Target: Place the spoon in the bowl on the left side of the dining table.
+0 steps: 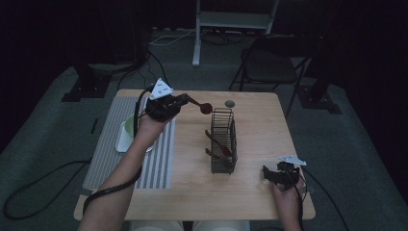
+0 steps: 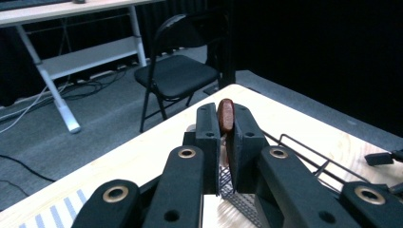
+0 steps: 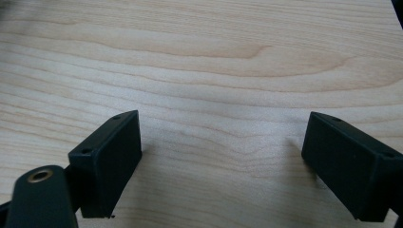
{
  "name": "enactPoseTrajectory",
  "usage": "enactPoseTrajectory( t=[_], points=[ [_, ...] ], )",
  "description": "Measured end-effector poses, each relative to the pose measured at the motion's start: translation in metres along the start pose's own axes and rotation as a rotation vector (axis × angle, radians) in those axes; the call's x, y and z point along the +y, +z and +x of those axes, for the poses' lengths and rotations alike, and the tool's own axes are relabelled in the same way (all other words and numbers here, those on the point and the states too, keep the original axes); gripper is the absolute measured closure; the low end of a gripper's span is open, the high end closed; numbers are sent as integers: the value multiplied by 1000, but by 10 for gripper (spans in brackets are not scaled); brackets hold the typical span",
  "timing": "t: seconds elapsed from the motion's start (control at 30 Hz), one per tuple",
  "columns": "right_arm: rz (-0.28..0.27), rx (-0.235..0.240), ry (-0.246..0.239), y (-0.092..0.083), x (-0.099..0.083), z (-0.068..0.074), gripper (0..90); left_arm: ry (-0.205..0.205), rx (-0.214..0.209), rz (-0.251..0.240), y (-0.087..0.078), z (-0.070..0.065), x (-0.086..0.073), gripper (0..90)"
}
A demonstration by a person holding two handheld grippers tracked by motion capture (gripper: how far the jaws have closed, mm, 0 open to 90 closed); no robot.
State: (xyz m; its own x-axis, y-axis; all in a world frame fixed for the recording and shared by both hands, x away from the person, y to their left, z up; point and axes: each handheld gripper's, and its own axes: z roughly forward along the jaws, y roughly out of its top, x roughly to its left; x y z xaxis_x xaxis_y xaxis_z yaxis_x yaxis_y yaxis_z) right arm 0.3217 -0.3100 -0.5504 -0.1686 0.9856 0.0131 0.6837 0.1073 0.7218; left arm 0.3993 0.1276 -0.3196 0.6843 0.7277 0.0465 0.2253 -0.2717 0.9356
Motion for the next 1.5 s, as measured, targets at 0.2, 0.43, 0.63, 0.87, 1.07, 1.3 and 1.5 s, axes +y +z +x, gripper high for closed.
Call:
enactPoseTrajectory(
  t=[0.2,0.43,0.63,0.87,1.07,1.3,1.5],
  points=[
    [0,0,0,0,0,0,124,-16,26,-2,-16,13,-6,840],
    [0,0,0,0,0,0,123,-17,65,-11,-32,23,-10,840],
    [0,0,-1,0,0,0,124,-43,92,-13,-47,37,-18,840],
    [0,0,0,0,0,0,124,-55,151,-25,-64,52,-31,840],
    [0,-1,0,0,0,0,124,-103,182,-3,-74,69,-52,839],
    [1,-2,4,0,0,0,124,-142,236,5,-87,84,-71,840],
    [2,-2,3,0,0,0,124,-181,272,2,-100,98,-84,840]
  ],
)
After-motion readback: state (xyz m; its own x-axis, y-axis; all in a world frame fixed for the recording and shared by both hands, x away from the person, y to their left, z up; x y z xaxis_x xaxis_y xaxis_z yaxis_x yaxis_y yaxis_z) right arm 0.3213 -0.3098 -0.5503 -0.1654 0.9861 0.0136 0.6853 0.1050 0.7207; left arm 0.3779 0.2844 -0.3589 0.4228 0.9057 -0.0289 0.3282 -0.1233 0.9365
